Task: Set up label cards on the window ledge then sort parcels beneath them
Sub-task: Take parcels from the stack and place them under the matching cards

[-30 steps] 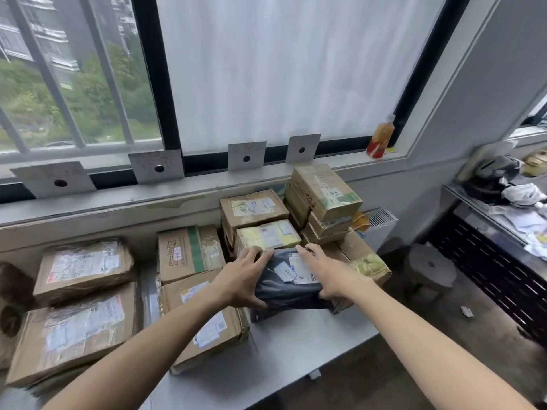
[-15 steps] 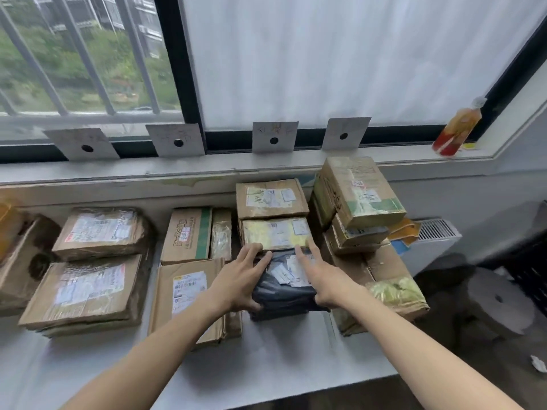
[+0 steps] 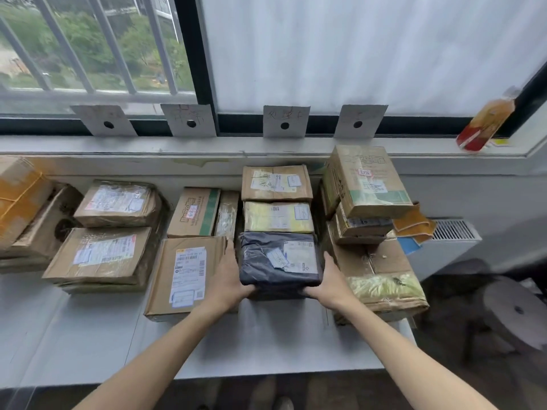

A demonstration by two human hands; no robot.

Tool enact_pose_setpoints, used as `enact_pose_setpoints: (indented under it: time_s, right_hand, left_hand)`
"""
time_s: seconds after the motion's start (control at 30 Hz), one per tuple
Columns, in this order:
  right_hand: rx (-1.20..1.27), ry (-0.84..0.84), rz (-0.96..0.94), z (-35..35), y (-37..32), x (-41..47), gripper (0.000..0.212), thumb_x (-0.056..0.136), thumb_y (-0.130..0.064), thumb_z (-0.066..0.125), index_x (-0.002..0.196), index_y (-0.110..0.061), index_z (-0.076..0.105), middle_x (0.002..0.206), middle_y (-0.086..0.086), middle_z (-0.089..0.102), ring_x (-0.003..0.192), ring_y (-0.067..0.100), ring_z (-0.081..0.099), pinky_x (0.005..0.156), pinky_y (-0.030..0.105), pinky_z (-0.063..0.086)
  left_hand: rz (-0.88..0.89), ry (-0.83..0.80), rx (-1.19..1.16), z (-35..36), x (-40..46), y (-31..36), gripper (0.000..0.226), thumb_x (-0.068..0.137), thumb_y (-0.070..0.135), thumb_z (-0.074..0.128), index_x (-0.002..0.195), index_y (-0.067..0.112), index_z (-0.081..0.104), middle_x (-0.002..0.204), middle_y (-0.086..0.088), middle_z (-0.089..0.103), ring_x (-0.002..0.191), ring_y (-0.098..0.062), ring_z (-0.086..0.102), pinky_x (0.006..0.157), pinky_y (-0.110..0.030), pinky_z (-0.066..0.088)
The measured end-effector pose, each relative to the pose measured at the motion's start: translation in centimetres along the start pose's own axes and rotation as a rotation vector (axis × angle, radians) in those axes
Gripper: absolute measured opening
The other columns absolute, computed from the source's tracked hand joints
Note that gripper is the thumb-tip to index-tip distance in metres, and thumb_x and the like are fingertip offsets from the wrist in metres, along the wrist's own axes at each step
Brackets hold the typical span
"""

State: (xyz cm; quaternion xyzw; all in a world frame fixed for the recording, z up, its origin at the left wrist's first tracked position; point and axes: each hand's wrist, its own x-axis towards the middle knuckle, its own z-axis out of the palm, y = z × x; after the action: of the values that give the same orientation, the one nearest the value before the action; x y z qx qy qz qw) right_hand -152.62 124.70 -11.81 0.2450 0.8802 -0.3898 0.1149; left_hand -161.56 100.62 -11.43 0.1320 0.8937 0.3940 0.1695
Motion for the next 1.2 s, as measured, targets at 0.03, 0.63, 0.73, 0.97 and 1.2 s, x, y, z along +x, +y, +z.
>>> enact_pose_setpoints:
  time_s: [0.03, 0.63, 0.73, 0.97, 1.2]
  right_hand:
    - [0.058, -0.035, 0.036, 0.1, 0.5, 0.0, 0.109, 0.07, -0.032, 0.086, 0.156, -0.012, 0.022, 0.152, 0.008, 0.044, 0.136, 0.024, 0.045, 0.109, 0.029, 0.037]
    - [0.106, -0.23, -0.066, 0.9, 1.7, 2.6, 0.067, 0.072, -0.018, 0.084, 0.133, -0.02, 0.057, 0.125, -0.006, 0.064, 0.122, 0.013, 0.057, 0.098, 0.021, 0.041]
    - [0.11, -0.19, -0.057, 1.0, 1.8, 2.4, 0.081, 0.066, -0.037, 0.084, 0.138, -0.02, 0.053, 0.134, -0.001, 0.063, 0.124, 0.016, 0.056, 0.099, 0.023, 0.041]
    - [0.043, -0.179, -0.074, 0.7, 2.1, 2.4, 0.065, 0.079, -0.029, 0.081, 0.137, -0.026, 0.053, 0.134, -0.002, 0.064, 0.125, 0.017, 0.056, 0.092, 0.019, 0.039]
    - [-0.019, -0.209, -0.083, 0.1, 1.4, 2.6, 0.069, 0.08, -0.029, 0.082, 0.14, -0.026, 0.05, 0.137, 0.001, 0.062, 0.128, 0.021, 0.055, 0.094, 0.02, 0.039]
  left_hand:
    - [-0.067, -0.019, -0.063, 0.3, -0.1, -0.2, 0.118, 0.053, 0.035, 0.083, 0.153, 0.02, 0.021, 0.135, -0.002, 0.059, 0.12, -0.019, 0.059, 0.099, -0.037, 0.051]
    - [-0.247, -0.014, -0.333, 4.3, -0.1, -1.3, 0.083, 0.073, 0.002, 0.084, 0.143, 0.017, 0.042, 0.124, 0.002, 0.06, 0.117, -0.018, 0.056, 0.104, -0.03, 0.043]
    - [-0.235, -0.008, -0.318, 4.4, -0.3, -1.4, 0.084, 0.075, 0.001, 0.083, 0.145, 0.015, 0.039, 0.123, 0.003, 0.058, 0.116, -0.018, 0.055, 0.098, -0.025, 0.042]
    - [-0.196, -0.02, -0.251, 4.0, -0.4, -1.3, 0.081, 0.078, 0.008, 0.083, 0.145, 0.017, 0.038, 0.113, 0.008, 0.057, 0.106, -0.01, 0.053, 0.082, -0.012, 0.038]
    - [-0.22, -0.007, -0.266, 3.9, -0.3, -0.8, 0.079, 0.076, 0.011, 0.085, 0.142, 0.018, 0.041, 0.113, 0.005, 0.058, 0.104, -0.01, 0.053, 0.081, -0.011, 0.038]
